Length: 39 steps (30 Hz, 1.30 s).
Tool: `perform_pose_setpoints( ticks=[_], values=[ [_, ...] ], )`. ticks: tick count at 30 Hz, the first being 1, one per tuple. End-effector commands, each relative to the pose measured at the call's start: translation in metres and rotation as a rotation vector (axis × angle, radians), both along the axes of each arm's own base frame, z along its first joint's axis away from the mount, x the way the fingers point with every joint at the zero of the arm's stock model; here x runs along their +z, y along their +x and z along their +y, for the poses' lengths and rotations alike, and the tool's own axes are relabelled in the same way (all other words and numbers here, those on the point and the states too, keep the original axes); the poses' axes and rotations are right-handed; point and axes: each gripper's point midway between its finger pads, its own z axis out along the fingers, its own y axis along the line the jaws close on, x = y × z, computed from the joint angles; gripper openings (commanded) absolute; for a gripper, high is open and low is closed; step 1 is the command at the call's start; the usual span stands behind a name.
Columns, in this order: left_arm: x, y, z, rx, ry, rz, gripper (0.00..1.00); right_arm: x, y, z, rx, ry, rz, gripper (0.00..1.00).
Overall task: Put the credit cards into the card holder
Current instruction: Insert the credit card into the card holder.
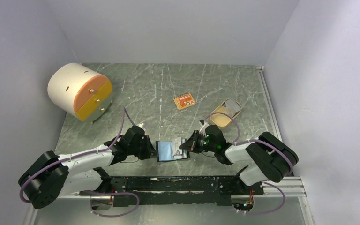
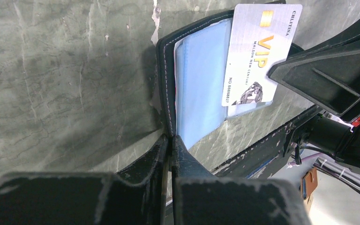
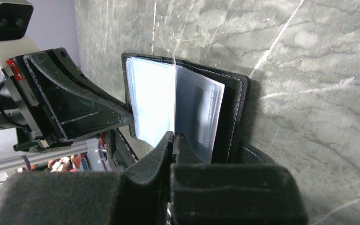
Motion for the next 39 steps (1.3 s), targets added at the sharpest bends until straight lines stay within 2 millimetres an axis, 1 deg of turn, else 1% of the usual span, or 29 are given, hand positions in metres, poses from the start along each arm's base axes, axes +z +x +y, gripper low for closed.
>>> perform_pose_setpoints(
  ticks=[1, 10, 20, 23, 33, 39],
  values=[
    [0.009, 0.009, -0.004, 0.005, -0.015, -0.033, 0.09, -0.003, -0.007, -0.002, 0.016, 0.020, 0.000, 0.00],
    [0.008, 0.010, -0.006, 0.003, -0.014, -0.027, 0.09, 0.000, -0.012, 0.002, 0.022, 0.069, 0.014, 0.02],
    [0.009, 0.011, -0.007, 0.006, -0.018, -0.028, 0.09, -0.005, -0.019, 0.007, 0.045, 0.091, 0.040, 0.03],
    [0.010, 0.012, -0.008, 0.004, -0.018, -0.028, 0.09, -0.006, -0.020, 0.007, 0.046, 0.091, 0.047, 0.04],
    [0.014, 0.015, -0.010, -0.002, -0.010, -0.035, 0.09, -0.002, -0.021, 0.010, 0.062, 0.108, 0.053, 0.04],
    [0.014, 0.015, -0.011, -0.003, -0.008, -0.035, 0.09, -0.006, -0.023, 0.009, 0.052, 0.094, 0.077, 0.05]
  ],
)
